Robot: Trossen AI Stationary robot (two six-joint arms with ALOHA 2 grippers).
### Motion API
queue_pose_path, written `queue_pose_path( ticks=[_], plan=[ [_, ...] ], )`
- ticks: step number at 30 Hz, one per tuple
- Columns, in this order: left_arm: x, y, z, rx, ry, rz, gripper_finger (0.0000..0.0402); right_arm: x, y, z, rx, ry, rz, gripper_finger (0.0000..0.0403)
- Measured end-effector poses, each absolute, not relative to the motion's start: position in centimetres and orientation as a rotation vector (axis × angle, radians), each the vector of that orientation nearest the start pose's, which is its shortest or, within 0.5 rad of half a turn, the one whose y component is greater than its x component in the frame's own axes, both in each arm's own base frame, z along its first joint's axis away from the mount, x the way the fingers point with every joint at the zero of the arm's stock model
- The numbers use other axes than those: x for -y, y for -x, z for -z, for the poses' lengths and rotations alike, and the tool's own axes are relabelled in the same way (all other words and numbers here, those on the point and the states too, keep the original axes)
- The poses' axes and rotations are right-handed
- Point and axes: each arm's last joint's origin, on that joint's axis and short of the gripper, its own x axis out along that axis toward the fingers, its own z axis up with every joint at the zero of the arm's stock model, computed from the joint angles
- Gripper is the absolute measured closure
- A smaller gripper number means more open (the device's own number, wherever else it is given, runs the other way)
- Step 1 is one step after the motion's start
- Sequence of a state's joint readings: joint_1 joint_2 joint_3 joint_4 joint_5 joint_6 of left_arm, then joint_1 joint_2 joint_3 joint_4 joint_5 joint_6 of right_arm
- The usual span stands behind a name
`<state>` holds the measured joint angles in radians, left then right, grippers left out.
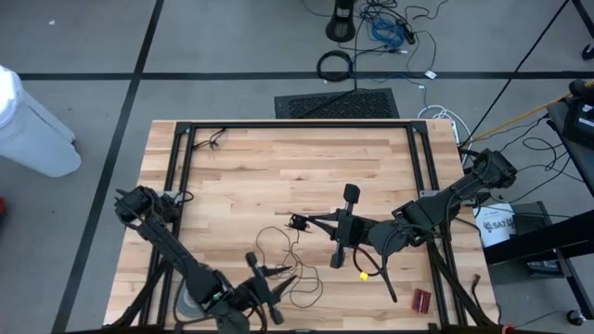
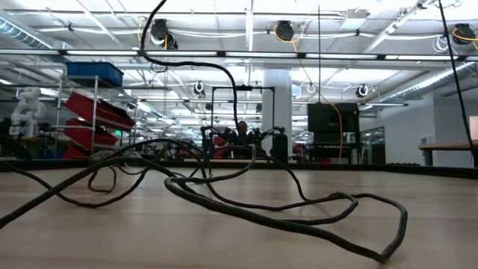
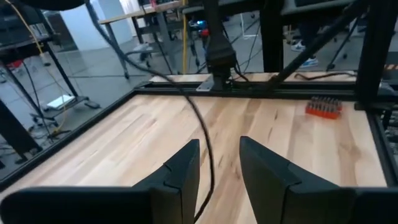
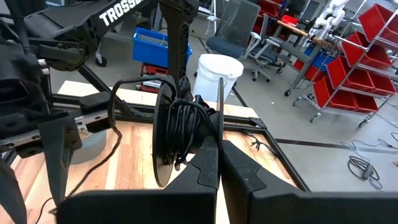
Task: Coil cords
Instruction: Coil the black wire onto the spool
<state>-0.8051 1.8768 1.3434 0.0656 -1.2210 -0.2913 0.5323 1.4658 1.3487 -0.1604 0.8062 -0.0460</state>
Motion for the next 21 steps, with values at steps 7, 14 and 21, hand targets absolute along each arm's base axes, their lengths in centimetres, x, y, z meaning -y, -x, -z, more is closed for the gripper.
queue_pose_path(
  ticks=[7,14,21],
  plan=[
    [27.71,-30.35,-24.66,-0.186,-0.128,-0.448,0.0281,-14.8,-29.24,-37.3,-0.225,0.218,0.267,0.0403],
    [27.51,-30.52,-24.65,-0.187,-0.129,-0.455,0.0281,-14.81,-29.26,-37.32,-0.221,0.215,0.267,0.0403],
    [26.8,-31.13,-24.63,-0.188,-0.129,-0.482,0.029,-14.81,-29.26,-37.32,-0.22,0.214,0.267,0.0403]
  ],
)
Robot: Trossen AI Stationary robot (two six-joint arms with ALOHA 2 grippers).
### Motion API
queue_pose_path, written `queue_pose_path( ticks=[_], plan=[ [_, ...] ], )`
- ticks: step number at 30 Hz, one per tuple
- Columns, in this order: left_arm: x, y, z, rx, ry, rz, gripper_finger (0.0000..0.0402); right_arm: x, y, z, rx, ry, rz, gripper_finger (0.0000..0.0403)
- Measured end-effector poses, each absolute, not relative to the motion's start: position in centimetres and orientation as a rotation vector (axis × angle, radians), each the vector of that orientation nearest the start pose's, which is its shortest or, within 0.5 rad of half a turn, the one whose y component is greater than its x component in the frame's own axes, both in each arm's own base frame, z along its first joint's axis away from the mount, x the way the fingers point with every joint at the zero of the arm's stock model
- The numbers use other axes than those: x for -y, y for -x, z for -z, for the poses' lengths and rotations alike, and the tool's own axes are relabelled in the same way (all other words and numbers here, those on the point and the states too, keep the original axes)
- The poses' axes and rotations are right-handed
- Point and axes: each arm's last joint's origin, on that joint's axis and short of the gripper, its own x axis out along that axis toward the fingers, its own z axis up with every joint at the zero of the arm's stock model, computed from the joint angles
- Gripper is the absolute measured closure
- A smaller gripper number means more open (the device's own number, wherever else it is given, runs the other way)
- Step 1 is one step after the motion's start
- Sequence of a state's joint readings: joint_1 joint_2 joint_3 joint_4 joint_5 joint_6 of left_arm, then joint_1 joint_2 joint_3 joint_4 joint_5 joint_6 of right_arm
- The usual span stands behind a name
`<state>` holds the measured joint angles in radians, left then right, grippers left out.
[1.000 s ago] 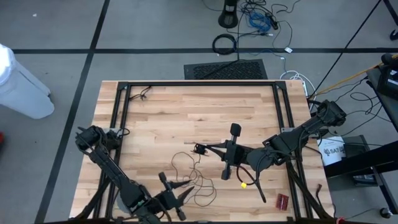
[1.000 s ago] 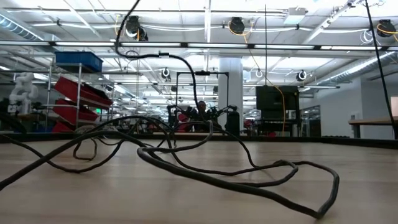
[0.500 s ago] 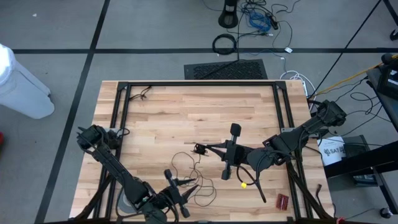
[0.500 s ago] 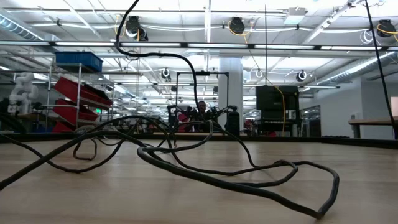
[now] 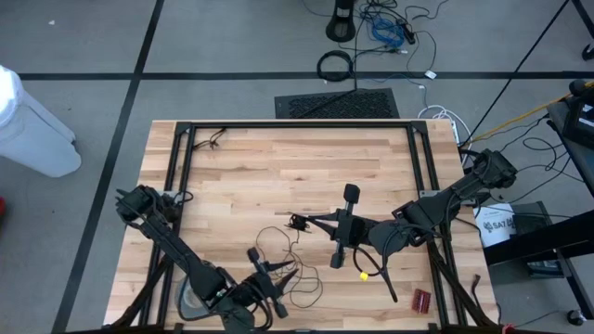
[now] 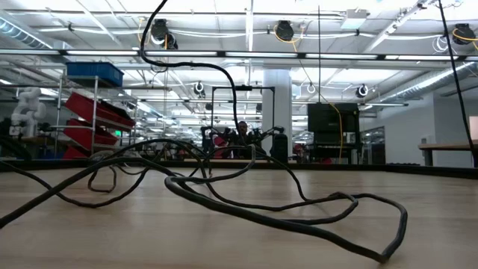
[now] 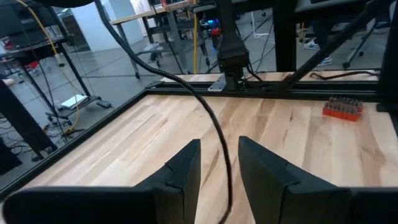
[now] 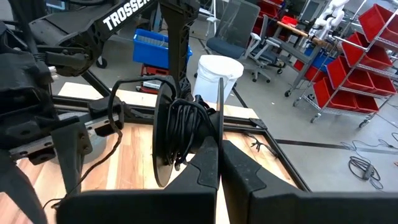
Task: Coil cords
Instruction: Coil the black wire onto the spool
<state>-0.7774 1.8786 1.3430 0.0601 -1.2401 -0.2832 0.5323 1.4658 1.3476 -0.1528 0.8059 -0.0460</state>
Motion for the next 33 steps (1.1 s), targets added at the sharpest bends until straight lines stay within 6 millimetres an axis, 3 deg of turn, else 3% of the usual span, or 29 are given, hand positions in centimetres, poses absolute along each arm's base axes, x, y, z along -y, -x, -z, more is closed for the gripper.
queue_pose_path(
  ticks=[9,21,25,29,33],
  plan=[
    [26.1,-31.8,-24.8,-0.188,-0.172,-0.518,0.0391,-14.8,-29.3,-37.3,-0.219,0.214,0.267,0.0403],
    [22.8,-35.4,-26.0,-0.18,-0.213,-0.435,0.0399,-15.0,-29.3,-37.4,-0.207,0.167,0.222,0.0403],
    [24.2,-34.2,-25.4,-0.218,-0.266,-0.417,0.04,-15.0,-29.2,-37.5,-0.207,0.178,0.22,0.0403],
    [26.2,-31.4,-24.9,-0.222,-0.309,-0.523,0.04,-15.2,-28.6,-37.9,-0.199,0.177,0.207,0.0403],
    [28.3,-27.7,-26.9,-0.154,-0.272,-0.535,0.0401,-15.6,-28.2,-38.0,-0.197,0.174,0.189,0.0403]
  ],
)
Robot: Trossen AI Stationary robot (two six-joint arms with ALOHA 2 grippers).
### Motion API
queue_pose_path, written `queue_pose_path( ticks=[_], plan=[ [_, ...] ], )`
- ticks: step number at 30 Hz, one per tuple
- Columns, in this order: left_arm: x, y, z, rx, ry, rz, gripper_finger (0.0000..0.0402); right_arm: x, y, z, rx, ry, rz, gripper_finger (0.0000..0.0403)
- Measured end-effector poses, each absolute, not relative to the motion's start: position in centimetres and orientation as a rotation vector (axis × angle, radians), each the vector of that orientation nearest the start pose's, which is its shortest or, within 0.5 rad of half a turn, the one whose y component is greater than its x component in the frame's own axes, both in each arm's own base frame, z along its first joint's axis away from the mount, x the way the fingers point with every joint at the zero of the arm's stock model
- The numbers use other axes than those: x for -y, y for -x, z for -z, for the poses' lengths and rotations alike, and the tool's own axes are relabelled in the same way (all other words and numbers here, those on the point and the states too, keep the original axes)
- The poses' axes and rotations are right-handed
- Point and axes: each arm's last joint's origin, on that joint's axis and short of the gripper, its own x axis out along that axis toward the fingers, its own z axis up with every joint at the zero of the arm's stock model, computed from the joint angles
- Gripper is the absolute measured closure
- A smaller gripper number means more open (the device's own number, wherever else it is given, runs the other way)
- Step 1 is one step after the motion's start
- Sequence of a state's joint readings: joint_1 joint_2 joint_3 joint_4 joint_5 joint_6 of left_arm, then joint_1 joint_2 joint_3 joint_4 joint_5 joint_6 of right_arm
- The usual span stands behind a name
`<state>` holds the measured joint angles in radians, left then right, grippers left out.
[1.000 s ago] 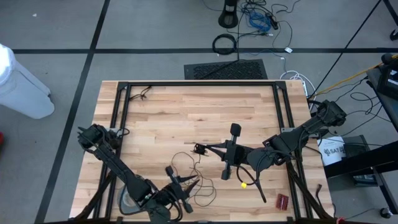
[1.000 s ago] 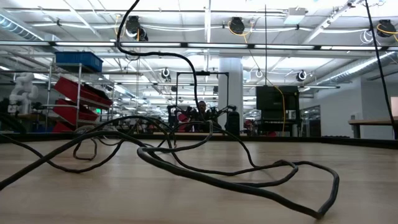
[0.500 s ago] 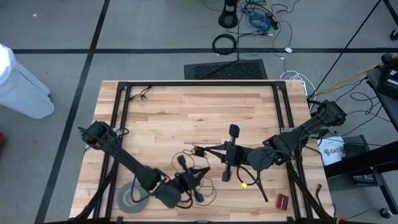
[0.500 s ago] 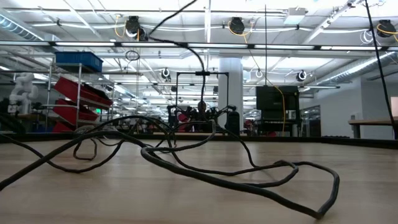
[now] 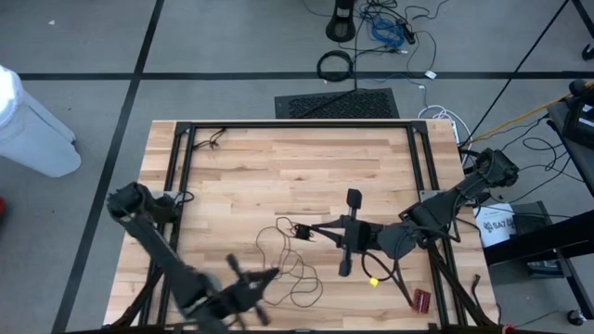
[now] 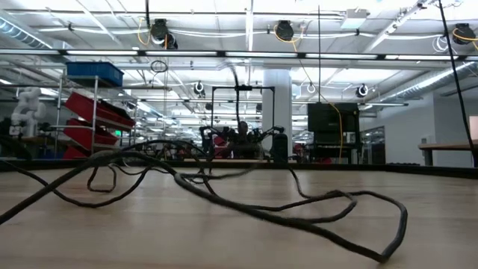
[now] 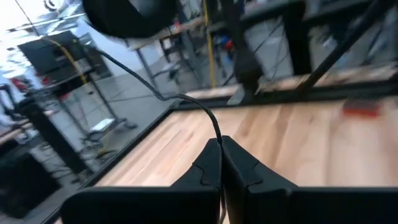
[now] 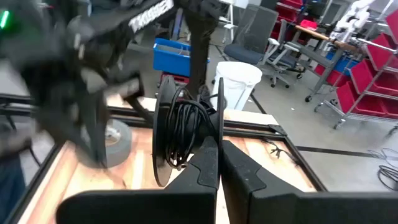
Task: Coil cords
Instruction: Coil the black wire onto the spool
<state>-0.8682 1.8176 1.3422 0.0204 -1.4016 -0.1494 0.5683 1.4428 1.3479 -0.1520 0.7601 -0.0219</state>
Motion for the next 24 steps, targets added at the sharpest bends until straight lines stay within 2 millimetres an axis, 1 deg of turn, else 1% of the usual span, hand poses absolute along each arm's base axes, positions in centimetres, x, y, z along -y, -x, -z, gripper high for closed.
queue_pose_path(
  ticks=[2,5,8,11,17,21,24],
  plan=[
    [28.8,-26.0,-28.6,-0.124,-0.233,-0.514,0.0401,-15.8,-28.1,-38.0,-0.197,0.173,0.179,0.0403],
    [28.7,-23.9,-31.2,-0.089,-0.189,-0.5,0.0401,-15.7,-28.1,-38.0,-0.203,0.172,0.18,0.0403],
    [28.3,-22.3,-33.7,-0.068,-0.172,-0.477,0.0401,-15.7,-28.0,-37.8,-0.217,0.177,0.181,0.0403],
    [27.6,-21.3,-36.1,-0.048,-0.172,-0.468,0.0401,-15.7,-28.1,-37.6,-0.235,0.195,0.181,0.0403],
    [26.3,-20.3,-40.4,-0.011,-0.187,-0.472,0.0401,-15.4,-28.3,-37.3,-0.256,0.219,0.201,0.0403],
    [25.9,-20.2,-42.7,0.003,-0.205,-0.466,0.0401,-15.2,-28.6,-37.2,-0.259,0.221,0.21,0.0403],
    [25.7,-20.4,-44.1,0.042,-0.195,-0.418,0.0401,-15.0,-29.0,-36.9,-0.269,0.238,0.23,0.0403]
  ],
)
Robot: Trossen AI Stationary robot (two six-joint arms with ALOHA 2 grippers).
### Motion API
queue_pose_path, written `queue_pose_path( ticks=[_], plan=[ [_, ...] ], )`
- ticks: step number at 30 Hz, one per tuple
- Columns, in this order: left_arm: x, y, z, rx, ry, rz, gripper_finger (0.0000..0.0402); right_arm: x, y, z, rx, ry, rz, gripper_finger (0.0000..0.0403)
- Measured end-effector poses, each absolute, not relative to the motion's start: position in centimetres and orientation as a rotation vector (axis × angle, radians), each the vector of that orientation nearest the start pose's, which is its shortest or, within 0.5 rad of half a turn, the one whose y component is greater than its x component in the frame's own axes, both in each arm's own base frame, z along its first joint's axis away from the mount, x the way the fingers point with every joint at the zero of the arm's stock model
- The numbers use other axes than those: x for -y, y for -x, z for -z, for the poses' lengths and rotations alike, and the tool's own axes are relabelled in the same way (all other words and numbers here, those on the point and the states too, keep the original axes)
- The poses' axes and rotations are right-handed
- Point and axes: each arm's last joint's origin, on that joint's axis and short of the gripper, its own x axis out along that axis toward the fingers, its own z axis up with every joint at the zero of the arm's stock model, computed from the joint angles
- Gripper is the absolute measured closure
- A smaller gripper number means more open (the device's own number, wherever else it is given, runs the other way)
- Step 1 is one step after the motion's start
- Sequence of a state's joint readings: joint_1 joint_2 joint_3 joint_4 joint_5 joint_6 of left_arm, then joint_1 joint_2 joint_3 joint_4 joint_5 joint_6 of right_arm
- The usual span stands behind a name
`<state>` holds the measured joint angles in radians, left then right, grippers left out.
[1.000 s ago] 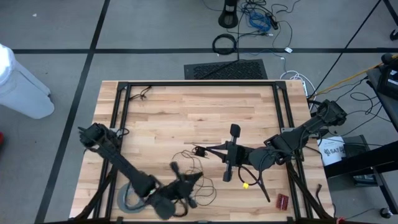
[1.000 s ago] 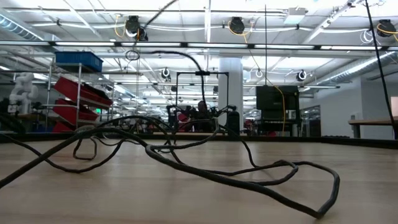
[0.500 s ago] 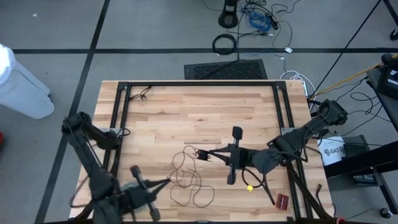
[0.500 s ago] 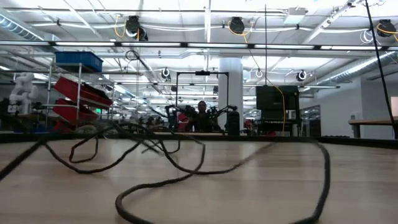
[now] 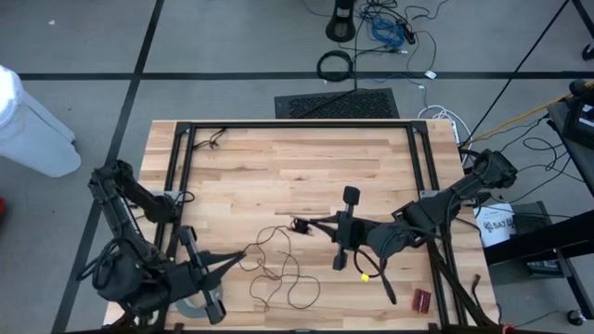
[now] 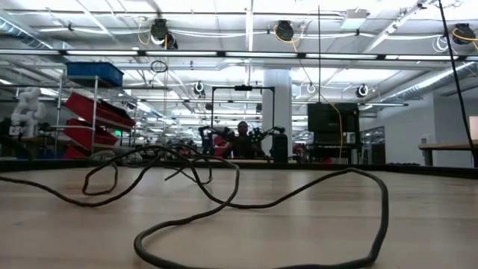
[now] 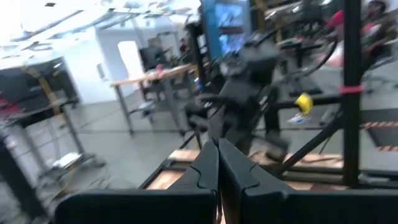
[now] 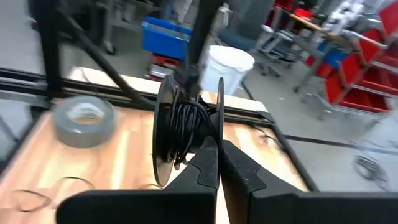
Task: Coil cords
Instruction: Coil the black wire onto the spool
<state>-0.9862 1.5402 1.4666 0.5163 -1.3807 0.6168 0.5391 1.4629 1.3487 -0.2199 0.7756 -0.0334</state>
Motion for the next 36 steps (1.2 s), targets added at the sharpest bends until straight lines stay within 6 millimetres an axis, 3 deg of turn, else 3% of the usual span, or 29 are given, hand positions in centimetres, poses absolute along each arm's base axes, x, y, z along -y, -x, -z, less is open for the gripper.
queue_pose_path(
  ticks=[9,17,27,36],
  plan=[
    [25.4,-20.6,-45.4,0.066,-0.217,-0.385,0.0401,-14.6,-29.4,-36.6,-0.272,0.307,0.344,0.0403],
    [23.4,-23.8,-45.6,0.184,-0.186,-0.278,0.0402,-13.8,-30.8,-35.8,-0.279,0.306,0.384,0.0403],
    [20.8,-29.6,-43.4,0.21,-0.121,-0.159,0.0402,-13.6,-31.2,-35.9,-0.264,0.291,0.392,0.0403],
    [20.3,-32.9,-39.9,0.077,-0.154,-0.097,0.0402,-13.6,-31.1,-36.1,-0.257,0.289,0.39,0.0403]
  ],
)
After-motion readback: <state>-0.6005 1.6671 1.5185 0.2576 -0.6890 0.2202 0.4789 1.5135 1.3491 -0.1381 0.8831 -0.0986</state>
